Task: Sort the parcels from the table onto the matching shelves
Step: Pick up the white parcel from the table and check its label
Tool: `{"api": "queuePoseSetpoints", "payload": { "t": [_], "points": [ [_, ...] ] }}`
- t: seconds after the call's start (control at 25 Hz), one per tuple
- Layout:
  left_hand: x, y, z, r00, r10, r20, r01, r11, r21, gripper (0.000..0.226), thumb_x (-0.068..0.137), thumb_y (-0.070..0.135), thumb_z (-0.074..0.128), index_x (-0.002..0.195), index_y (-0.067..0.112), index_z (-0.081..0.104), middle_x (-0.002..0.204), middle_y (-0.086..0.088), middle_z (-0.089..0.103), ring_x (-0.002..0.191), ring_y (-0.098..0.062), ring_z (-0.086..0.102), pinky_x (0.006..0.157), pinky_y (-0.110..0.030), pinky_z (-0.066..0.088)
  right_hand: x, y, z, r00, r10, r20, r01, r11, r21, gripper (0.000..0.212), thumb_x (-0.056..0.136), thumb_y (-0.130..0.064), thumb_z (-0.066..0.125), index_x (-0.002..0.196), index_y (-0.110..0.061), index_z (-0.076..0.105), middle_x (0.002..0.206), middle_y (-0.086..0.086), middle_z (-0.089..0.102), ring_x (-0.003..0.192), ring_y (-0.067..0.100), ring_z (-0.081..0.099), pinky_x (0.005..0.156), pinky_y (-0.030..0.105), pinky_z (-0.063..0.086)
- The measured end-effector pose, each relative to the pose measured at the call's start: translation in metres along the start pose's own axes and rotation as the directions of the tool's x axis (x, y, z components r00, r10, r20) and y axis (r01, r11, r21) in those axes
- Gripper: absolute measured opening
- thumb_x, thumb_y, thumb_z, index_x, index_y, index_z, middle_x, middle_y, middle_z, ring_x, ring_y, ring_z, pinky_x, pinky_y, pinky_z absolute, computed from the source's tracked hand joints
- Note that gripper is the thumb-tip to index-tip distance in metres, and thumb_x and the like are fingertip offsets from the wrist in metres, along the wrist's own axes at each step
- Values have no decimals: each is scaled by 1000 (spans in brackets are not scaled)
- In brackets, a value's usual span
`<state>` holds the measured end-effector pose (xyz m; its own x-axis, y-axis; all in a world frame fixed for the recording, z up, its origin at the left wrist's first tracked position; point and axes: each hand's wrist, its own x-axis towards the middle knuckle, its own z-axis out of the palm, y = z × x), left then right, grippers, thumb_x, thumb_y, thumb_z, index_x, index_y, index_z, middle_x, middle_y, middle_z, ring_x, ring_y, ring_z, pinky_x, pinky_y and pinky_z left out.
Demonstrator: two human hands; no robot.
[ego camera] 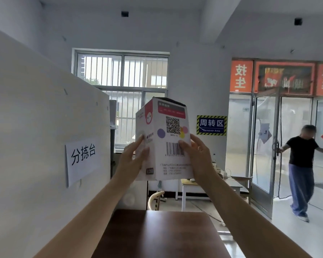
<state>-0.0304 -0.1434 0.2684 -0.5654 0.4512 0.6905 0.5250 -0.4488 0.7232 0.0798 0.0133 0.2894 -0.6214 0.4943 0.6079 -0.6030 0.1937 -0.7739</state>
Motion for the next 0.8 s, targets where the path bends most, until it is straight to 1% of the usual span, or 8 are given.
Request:
{"api": "queuePoseSetpoints", "payload": {
  "t": [0.08, 0.2, 0.24, 0.32, 0.52, 0.64, 0.72, 0.8],
  "points": [
    [5, 1, 8, 999, -30, -11, 30, 999, 29, 34, 87, 36, 56, 121, 35, 54, 126, -15, 44, 108, -17, 58, 67, -14, 54, -1, 1, -1, 1000, -6, -22, 6, 1000, 7, 19, 87, -18, 66, 102, -29, 69, 105, 10, 74, 84, 26, 73, 76, 45, 61],
    [12, -2, 8, 989, -81, 124, 72, 995, 75, 73, 69, 73, 58, 131, 37, 48, 130, -11, 52, 114, -26, 59, 79, -36, 59, -3, -1, -3, 997, -45, -64, 43, 999, -32, 20, 95, -23, 54, 102, -33, 68, 99, 1, 75, 80, 14, 72, 68, 33, 60],
    [12, -2, 9, 985, -75, 158, 65, 996, 67, 71, 68, 72, 58, 131, 41, 47, 128, -9, 57, 112, -25, 62, 81, -42, 58, -3, -2, -5, 995, -49, -85, 46, 998, -33, 23, 97, -25, 48, 105, -32, 69, 98, -1, 74, 84, 14, 71, 70, 33, 58],
    [9, -1, 11, 984, -28, 179, 18, 998, 57, 63, 71, 62, 58, 131, 45, 46, 122, -6, 63, 108, -23, 65, 85, -42, 57, -2, -2, -8, 991, -28, -131, 29, 1000, 6, 28, 98, -28, 43, 108, -31, 70, 104, 1, 73, 95, 19, 67, 74, 35, 54],
    [-5, -8, 18, 993, 13, 120, -14, 1000, 6, 64, 74, 46, 61, 134, 27, 51, 110, -8, 72, 98, -25, 70, 76, -37, 59, -7, 1, -13, 984, 45, -171, -20, 989, 145, 26, 96, -15, 46, 111, -23, 65, 94, 0, 71, 88, 15, 67, 69, 34, 60],
    [-15, -15, 17, 996, 31, 82, -32, 999, 4, 57, 79, 36, 60, 135, 26, 51, 108, -6, 73, 94, -24, 71, 70, -32, 58, -13, 11, -18, 984, 82, -157, -65, 992, 109, 34, 92, -19, 48, 123, -25, 59, 108, 3, 70, 110, 23, 62, 97, 52, 47],
    [-18, -18, 14, 1000, 19, 24, -19, 1000, -4, 54, 83, 28, 60, 136, 28, 49, 110, -8, 72, 90, -24, 72, 67, -33, 59, -17, 15, -19, 979, 161, -124, -155, 986, 60, 52, 85, -33, 57, 136, -32, 46, 124, 4, 63, 124, 26, 52, 107, 56, 34],
    [-19, -20, 11, 999, -19, -27, 19, 1000, -12, 49, 89, 20, 60, 134, 33, 47, 114, -9, 69, 88, -25, 72, 65, -33, 60, -20, 15, -21, 963, 252, -96, -248, 968, 50, 84, 66, -48, 68, 142, -36, 34, 139, 7, 51, 130, 30, 44, 109, 57, 31]
  ]
}}
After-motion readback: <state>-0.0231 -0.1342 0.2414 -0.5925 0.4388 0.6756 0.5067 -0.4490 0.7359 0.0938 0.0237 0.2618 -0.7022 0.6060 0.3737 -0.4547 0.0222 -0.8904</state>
